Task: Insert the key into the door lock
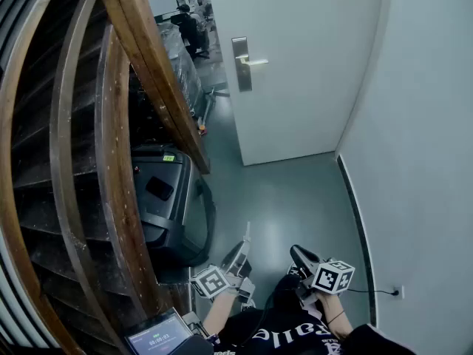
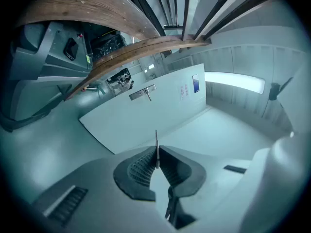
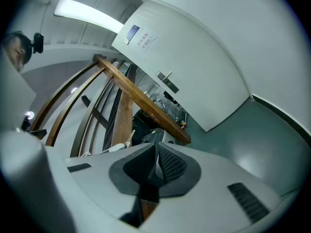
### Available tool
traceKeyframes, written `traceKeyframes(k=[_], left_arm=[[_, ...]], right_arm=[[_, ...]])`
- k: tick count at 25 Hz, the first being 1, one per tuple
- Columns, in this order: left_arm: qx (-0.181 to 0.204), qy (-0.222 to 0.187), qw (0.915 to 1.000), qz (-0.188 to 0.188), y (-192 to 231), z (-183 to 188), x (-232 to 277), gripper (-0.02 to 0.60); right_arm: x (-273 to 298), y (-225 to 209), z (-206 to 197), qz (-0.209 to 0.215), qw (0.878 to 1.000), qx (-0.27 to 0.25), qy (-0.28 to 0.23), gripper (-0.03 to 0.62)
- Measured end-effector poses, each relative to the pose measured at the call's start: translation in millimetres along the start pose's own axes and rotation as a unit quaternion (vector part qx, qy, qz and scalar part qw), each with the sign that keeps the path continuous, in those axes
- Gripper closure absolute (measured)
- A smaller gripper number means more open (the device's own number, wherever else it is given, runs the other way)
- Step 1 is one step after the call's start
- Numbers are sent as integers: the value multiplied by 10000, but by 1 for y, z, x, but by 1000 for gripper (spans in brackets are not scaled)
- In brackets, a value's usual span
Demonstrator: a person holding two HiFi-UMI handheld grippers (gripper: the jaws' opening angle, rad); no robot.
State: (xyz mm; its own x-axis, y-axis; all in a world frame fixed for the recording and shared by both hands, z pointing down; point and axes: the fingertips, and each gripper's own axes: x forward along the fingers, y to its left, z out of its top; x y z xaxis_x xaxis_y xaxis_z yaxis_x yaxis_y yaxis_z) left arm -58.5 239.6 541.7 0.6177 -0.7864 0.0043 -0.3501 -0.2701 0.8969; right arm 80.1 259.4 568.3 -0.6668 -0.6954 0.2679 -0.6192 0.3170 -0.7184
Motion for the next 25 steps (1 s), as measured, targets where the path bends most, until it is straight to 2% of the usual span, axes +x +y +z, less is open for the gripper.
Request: traceKeyframes(k=[9, 12, 13, 17, 20, 22, 25], left_arm=[[-39, -284, 9996, 65, -17, 1, 103, 557], [83, -352, 9988, 336, -20, 5, 127, 557], [96, -379, 9985, 391, -22, 6, 133, 557], [-6, -465, 9988, 169, -30, 4, 161, 557], [50, -508, 9983, 297, -27, 10, 168, 557], [-42, -539, 9978, 393, -21, 13, 172, 557], [-122, -554, 9959, 710, -6, 23, 179, 557]], right_arm=[[4, -64, 104, 173, 9998, -117, 68, 560], [10, -76, 128, 335, 9993, -119, 146, 560], [13, -80, 133, 383, 9990, -112, 178, 560], [24, -103, 149, 452, 9986, -31, 264, 560], [33, -110, 153, 504, 9981, 80, 338, 560], [39, -115, 154, 519, 9977, 112, 429, 560], [55, -125, 160, 510, 9972, 164, 514, 560]])
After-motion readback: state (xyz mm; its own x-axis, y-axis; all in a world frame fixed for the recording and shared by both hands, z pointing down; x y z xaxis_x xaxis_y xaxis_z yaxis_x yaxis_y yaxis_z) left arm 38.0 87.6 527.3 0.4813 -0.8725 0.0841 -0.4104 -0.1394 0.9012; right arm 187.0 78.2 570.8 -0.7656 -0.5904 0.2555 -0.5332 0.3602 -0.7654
